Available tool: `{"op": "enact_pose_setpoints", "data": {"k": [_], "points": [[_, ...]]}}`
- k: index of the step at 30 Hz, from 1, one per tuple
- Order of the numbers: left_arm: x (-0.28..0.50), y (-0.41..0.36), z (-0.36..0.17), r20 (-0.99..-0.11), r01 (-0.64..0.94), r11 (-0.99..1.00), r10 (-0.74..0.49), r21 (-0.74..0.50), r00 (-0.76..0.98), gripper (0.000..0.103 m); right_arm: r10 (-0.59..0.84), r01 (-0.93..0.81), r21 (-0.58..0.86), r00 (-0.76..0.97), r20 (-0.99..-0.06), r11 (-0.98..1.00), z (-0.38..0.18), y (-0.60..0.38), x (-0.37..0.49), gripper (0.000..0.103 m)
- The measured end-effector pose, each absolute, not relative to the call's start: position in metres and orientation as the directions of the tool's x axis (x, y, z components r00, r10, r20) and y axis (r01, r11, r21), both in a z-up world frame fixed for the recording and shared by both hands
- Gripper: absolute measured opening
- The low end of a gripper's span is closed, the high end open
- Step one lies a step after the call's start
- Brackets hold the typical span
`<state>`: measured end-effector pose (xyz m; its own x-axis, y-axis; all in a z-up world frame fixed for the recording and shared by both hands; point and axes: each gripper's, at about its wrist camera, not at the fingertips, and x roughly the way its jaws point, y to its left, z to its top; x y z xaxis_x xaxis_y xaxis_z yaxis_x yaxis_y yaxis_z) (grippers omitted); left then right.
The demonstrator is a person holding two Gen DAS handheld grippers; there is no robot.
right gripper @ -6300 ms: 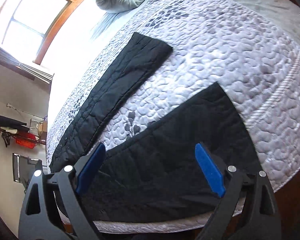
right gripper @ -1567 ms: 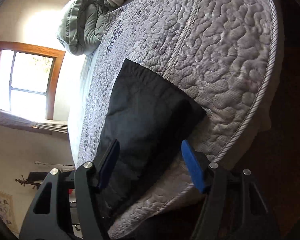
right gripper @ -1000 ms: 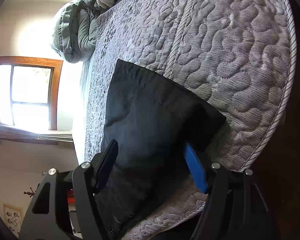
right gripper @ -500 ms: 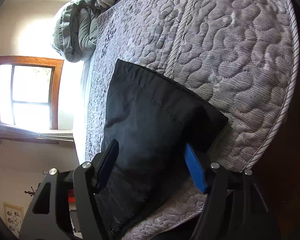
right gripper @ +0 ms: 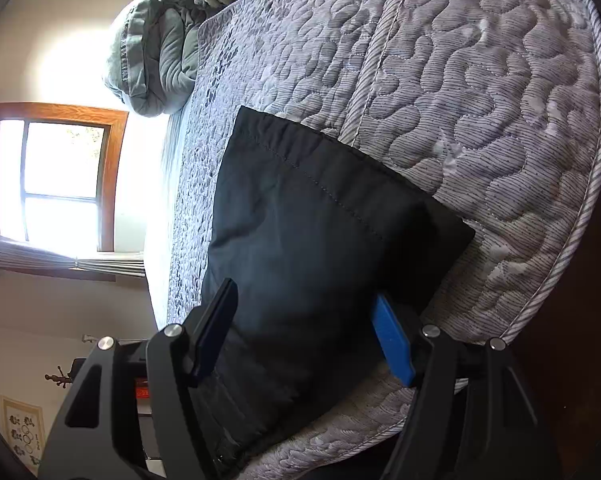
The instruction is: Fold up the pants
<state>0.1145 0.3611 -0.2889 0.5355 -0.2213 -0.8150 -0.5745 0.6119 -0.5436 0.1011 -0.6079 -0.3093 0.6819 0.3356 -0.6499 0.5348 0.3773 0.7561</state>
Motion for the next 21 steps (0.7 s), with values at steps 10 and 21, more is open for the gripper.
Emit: {"op": "enact_pose_setpoints", "data": {"k": [10,21], "points": [[0.103,0.365,-0.285,-0.815,-0.604,0.593,-0.167,-0.532,0.554,0.002,0.328,0.543,0.729,0.658,-0.678,0.417,-0.306,-0.607,0.104,0.027],[0.109,0.379,-0.271,-0.828,-0.611,0.605,-0.157,-0.511,0.537,0.001,0.324,0.531,0.716,0.65,-0.687,0.453,-0.305,-0.59,0.083,0.008]]}}
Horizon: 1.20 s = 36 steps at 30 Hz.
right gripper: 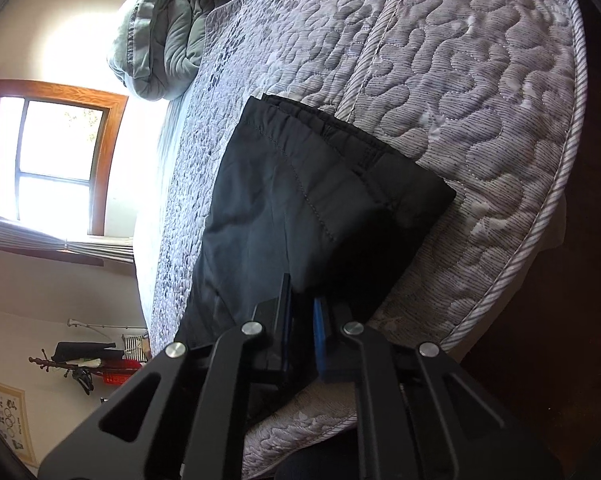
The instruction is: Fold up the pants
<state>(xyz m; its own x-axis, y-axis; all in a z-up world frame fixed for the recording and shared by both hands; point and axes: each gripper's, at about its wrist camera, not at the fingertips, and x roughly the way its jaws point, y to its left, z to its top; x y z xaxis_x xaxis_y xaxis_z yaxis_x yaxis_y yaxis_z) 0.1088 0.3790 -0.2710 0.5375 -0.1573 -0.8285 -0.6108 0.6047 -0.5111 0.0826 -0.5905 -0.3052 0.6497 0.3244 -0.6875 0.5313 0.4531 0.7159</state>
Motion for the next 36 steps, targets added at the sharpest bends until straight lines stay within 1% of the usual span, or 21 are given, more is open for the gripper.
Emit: {"op": "enact_pose_setpoints", "data": {"k": [4,5,6,7,8,9,10,11,12,13,14,15,18,20,22,25,28,36], "points": [[0.106,0.379,-0.284,-0.841,-0.627,0.597,-0.161,-0.5,0.517,0.001,0.317,0.569,0.689,0.62,-0.718,0.449,-0.319,-0.598,0.085,0.008],[0.104,0.378,-0.288,-0.841,-0.631,0.592,-0.163,-0.501,0.515,0.001,0.316,0.572,0.687,0.617,-0.721,0.449,-0.321,-0.598,0.085,0.01],[0.103,0.377,-0.29,-0.842,-0.627,0.596,-0.168,-0.501,0.513,0.001,0.316,0.574,0.687,0.617,-0.721,0.446,-0.322,-0.599,0.084,0.015],[0.102,0.376,-0.29,-0.838,-0.621,0.599,-0.168,-0.505,0.519,0.002,0.324,0.572,0.698,0.623,-0.712,0.432,-0.323,-0.6,0.082,0.016],[0.099,0.375,-0.287,-0.827,-0.609,0.601,-0.169,-0.518,0.536,0.002,0.333,0.571,0.713,0.634,-0.698,0.408,-0.321,-0.604,0.077,0.026],[0.096,0.374,-0.282,-0.812,-0.588,0.607,-0.178,-0.535,0.556,0.006,0.319,0.574,0.719,0.648,-0.691,0.391,-0.317,-0.609,0.07,0.034],[0.092,0.373,-0.276,-0.801,-0.571,0.613,-0.181,-0.546,0.571,0.011,0.291,0.577,0.718,0.663,-0.69,0.389,-0.311,-0.615,0.061,0.036],[0.087,0.373,-0.269,-0.795,-0.564,0.622,-0.165,-0.543,0.584,0.019,0.273,0.574,0.721,0.676,-0.685,0.387,-0.305,-0.62,0.054,0.037],[0.083,0.372,-0.262,-0.787,-0.55,0.635,-0.155,-0.543,0.597,0.041,0.263,0.574,0.728,0.687,-0.677,0.375,-0.301,-0.625,0.047,0.04],[0.08,0.37,-0.256,-0.777,-0.535,0.647,-0.147,-0.543,0.612,0.065,0.257,0.573,0.736,0.697,-0.669,0.361,-0.299,-0.63,0.042,0.045],[0.076,0.367,-0.25,-0.763,-0.524,0.655,-0.13,-0.545,0.633,0.073,0.253,0.57,0.742,0.705,-0.662,0.353,-0.297,-0.633,0.038,0.054],[0.074,0.365,-0.245,-0.751,-0.51,0.662,-0.122,-0.549,0.649,0.079,0.251,0.565,0.747,0.711,-0.656,0.35,-0.296,-0.635,0.035,0.059],[0.077,0.357,-0.246,-0.751,-0.489,0.684,-0.133,-0.542,0.647,0.084,0.254,0.561,0.75,0.714,-0.652,0.35,-0.3,-0.634,0.035,0.064],[0.082,0.351,-0.254,-0.763,-0.494,0.685,-0.141,-0.535,0.631,0.086,0.264,0.555,0.756,0.716,-0.646,0.346,-0.305,-0.631,0.039,0.07],[0.085,0.347,-0.265,-0.775,-0.503,0.68,-0.154,-0.534,0.613,0.087,0.268,0.554,0.756,0.714,-0.647,0.348,-0.311,-0.627,0.045,0.071],[0.086,0.343,-0.28,-0.798,-0.532,0.674,-0.143,-0.512,0.586,0.088,0.266,0.556,0.749,0.708,-0.654,0.362,-0.32,-0.621,0.053,0.073],[0.088,0.342,-0.294,-0.806,-0.555,0.648,-0.16,-0.522,0.571,0.088,0.285,0.543,0.755,0.707,-0.647,0.366,-0.329,-0.615,0.058,0.075],[0.098,0.332,-0.301,-0.815,-0.551,0.661,-0.165,-0.509,0.556,0.089,0.313,0.502,0.786,0.729,-0.609,0.361,-0.332,-0.621,0.076,0.076]]}}
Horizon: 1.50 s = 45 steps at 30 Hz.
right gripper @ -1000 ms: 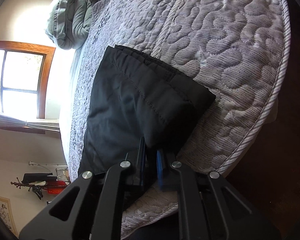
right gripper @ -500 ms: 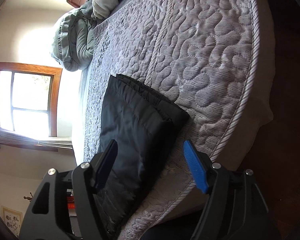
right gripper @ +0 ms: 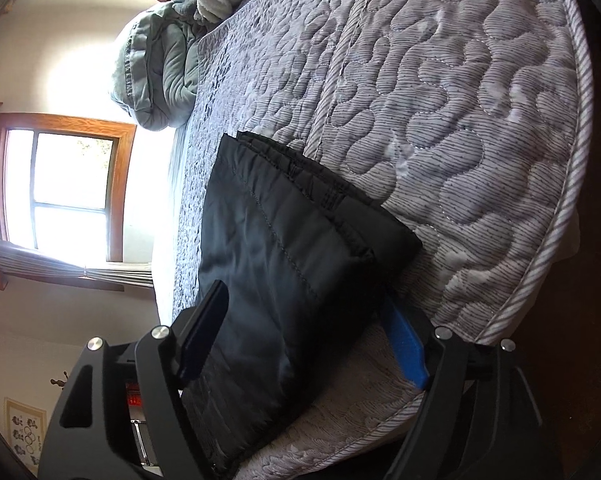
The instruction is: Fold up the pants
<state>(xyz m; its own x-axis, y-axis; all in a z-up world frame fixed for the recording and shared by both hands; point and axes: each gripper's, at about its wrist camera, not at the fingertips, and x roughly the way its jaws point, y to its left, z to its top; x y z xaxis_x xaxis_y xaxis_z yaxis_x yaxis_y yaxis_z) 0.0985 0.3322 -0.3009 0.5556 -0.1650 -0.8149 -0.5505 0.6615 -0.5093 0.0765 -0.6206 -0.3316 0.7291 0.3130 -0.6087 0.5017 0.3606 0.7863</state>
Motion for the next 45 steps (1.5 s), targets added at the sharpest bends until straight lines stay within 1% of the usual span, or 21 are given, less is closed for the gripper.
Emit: {"op": "enact_pose_setpoints", "data": {"k": [1,2,5,9,13,14,16,17,18,21,27,35,41,45], "points": [[0.099,0.333,-0.302,-0.817,-0.555,0.659,-0.163,-0.508,0.554,0.09,0.313,0.506,0.782,0.724,-0.614,0.364,-0.334,-0.621,0.077,0.076],[0.099,0.332,-0.303,-0.817,-0.562,0.652,-0.161,-0.509,0.553,0.09,0.308,0.511,0.775,0.72,-0.622,0.371,-0.336,-0.622,0.077,0.072],[0.098,0.332,-0.306,-0.821,-0.575,0.641,-0.159,-0.508,0.549,0.09,0.309,0.497,0.795,0.74,-0.598,0.349,-0.341,-0.624,0.072,0.072],[0.099,0.327,-0.307,-0.826,-0.576,0.653,-0.142,-0.493,0.546,0.092,0.314,0.46,0.795,0.745,-0.588,0.396,-0.335,-0.616,0.077,0.075],[0.102,0.322,-0.307,-0.818,-0.586,0.639,-0.125,-0.499,0.561,0.093,0.307,0.461,0.799,0.752,-0.583,0.386,-0.341,-0.618,0.079,0.074],[0.103,0.318,-0.307,-0.815,-0.588,0.635,-0.12,-0.502,0.566,0.093,0.307,0.457,0.8,0.754,-0.58,0.39,-0.34,-0.617,0.079,0.072],[0.104,0.312,-0.308,-0.809,-0.591,0.627,-0.112,-0.508,0.577,0.094,0.307,0.449,0.795,0.753,-0.582,0.408,-0.337,-0.616,0.08,0.055],[0.103,0.311,-0.309,-0.804,-0.592,0.622,-0.106,-0.512,0.584,0.094,0.318,0.439,0.8,0.754,-0.575,0.408,-0.336,-0.616,0.081,0.038],[0.103,0.31,-0.31,-0.8,-0.595,0.616,-0.1,-0.517,0.591,0.094,0.324,0.433,0.803,0.754,-0.572,0.409,-0.336,-0.616,0.08,0.031],[0.102,0.306,-0.311,-0.789,-0.603,0.599,-0.08,-0.527,0.61,0.094,0.319,0.424,0.797,0.755,-0.573,0.43,-0.326,-0.614,0.082,0.024],[0.097,0.303,-0.311,-0.773,-0.616,0.588,-0.026,-0.524,0.634,0.094,0.301,0.417,0.773,0.749,-0.591,0.478,-0.305,-0.608,0.087,0.021],[0.086,0.294,-0.299,-0.746,-0.636,0.619,0.117,-0.462,0.656,0.094,0.267,0.402,0.73,0.744,-0.612,0.553,-0.269,-0.592,0.095,0.019],[0.087,0.288,-0.297,-0.739,-0.609,0.656,0.113,-0.446,0.664,0.094,0.245,0.376,0.698,0.748,-0.617,0.61,-0.24,-0.575,0.104,0.018],[0.087,0.291,-0.3,-0.736,-0.609,0.64,0.097,-0.469,0.67,0.094,0.225,0.362,0.663,0.745,-0.629,0.655,-0.222,-0.563,0.109,0.018]]}}
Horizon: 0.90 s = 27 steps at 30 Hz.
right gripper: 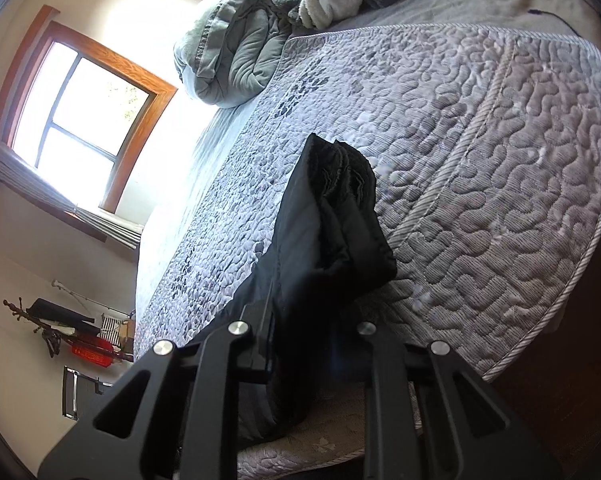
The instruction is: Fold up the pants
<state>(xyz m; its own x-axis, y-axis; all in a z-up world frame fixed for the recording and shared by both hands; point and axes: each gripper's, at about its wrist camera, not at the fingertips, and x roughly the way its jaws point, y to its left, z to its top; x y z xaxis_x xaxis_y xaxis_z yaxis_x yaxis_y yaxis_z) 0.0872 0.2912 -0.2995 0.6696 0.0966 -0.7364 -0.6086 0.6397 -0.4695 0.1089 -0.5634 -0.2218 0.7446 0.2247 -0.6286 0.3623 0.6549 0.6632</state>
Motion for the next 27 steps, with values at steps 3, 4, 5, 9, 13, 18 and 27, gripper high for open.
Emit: {"op": "enact_pose_setpoints", "data": {"k": [3,4,5,9,13,18,27], "points": [[0.082,0.294,-0.303,-0.732,-0.611,0.618,0.084,-0.494,0.676,0.094,0.209,0.355,0.639,0.743,-0.635,0.682,-0.21,-0.554,0.11,0.017],[0.081,0.295,-0.303,-0.728,-0.61,0.614,0.081,-0.502,0.681,0.094,0.2,0.352,0.625,0.741,-0.641,0.696,-0.206,-0.551,0.11,0.017],[0.08,0.296,-0.304,-0.727,-0.609,0.61,0.076,-0.507,0.682,0.094,0.189,0.351,0.608,0.738,-0.647,0.712,-0.202,-0.547,0.111,0.017],[0.079,0.298,-0.305,-0.726,-0.608,0.607,0.072,-0.512,0.684,0.094,0.164,0.337,0.565,0.736,-0.657,0.753,-0.183,-0.53,0.114,0.017],[0.079,0.296,-0.304,-0.723,-0.597,0.621,0.069,-0.508,0.687,0.094,0.129,0.308,0.498,0.735,-0.666,0.811,-0.163,-0.508,0.116,0.017],[0.081,0.292,-0.302,-0.721,-0.584,0.639,0.066,-0.5,0.69,0.094,0.102,0.273,0.432,0.736,-0.669,0.86,-0.141,-0.482,0.12,0.017],[0.074,0.296,-0.302,-0.711,-0.582,0.621,0.056,-0.524,0.701,0.094,0.071,0.23,0.351,0.74,-0.669,0.908,-0.117,-0.443,0.121,0.017]]}}
